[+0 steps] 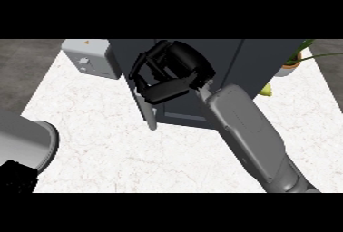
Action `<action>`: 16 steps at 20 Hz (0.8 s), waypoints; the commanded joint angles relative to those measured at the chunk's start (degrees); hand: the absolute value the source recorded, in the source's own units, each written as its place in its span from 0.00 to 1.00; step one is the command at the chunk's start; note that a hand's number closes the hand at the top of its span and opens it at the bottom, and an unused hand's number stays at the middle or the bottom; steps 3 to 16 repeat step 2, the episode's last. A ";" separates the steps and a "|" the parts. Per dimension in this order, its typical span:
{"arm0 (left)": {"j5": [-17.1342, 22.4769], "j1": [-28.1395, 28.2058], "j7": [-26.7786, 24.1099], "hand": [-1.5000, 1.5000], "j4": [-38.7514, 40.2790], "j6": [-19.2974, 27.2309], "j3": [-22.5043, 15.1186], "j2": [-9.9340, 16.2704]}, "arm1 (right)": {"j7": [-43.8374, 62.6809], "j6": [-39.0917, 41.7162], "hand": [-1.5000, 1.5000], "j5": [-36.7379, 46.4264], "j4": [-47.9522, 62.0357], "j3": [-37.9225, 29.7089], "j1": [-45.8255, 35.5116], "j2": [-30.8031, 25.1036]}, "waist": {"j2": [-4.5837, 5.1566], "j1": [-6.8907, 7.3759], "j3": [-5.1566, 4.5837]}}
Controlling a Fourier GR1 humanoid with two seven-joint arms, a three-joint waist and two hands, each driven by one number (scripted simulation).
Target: Pick up the bottled water, place it into the cabinet and close the cabinet
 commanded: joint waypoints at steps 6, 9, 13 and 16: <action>-0.12 -1.54 1.22 1.00 -0.26 0.81 -0.38 -0.37 | -0.66 -4.10 1.00 1.70 10.61 -7.16 -2.71 -5.32 | 3.02 -0.89 0.91; -0.12 -1.54 1.22 1.00 -0.26 0.81 -0.38 -0.37 | -0.66 -4.10 1.00 1.70 10.61 -7.16 -2.71 -5.32 | 3.02 -0.89 0.91; -0.12 -1.54 1.22 1.00 -0.26 0.81 -0.38 -0.37 | -0.66 -4.10 1.00 1.70 10.61 -7.16 -2.71 -5.32 | 3.02 -0.89 0.91; -0.12 -1.54 1.22 1.00 -0.26 0.81 -0.38 -0.37 | -0.66 -4.10 1.00 1.70 10.61 -7.16 -2.71 -5.32 | 3.02 -0.89 0.91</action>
